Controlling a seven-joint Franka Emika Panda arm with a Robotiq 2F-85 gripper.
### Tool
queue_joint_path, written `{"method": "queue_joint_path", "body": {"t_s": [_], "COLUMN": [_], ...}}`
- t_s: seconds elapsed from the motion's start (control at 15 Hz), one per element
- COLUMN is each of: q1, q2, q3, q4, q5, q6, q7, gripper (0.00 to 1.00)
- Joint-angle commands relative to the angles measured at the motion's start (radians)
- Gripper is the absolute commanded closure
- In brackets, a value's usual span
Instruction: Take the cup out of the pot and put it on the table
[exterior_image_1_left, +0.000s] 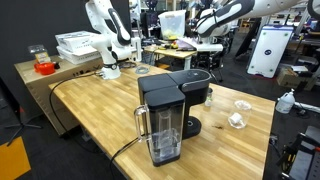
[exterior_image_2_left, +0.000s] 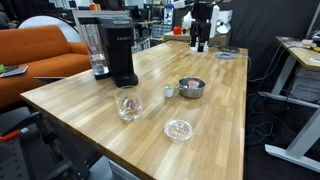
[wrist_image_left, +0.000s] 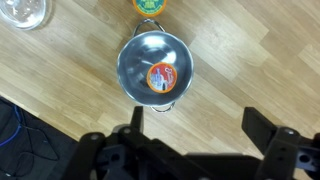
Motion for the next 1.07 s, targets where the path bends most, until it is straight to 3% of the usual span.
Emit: {"method": "queue_joint_path", "body": {"t_s": [0.0, 0.6, 1.0], "q1": [0.000, 0.004, -0.006], "q2": [0.001, 0.014, 0.091], "q3": [-0.002, -0.015, -0.024], "q4": [0.006, -0.012, -0.010], "q5": [0.002, -0.006, 0.008], "q6": [-0.005, -0.001, -0.011], "q7": [-0.001, 0.025, 0.045], "gripper": [0.00, 0.00, 0.00]}}
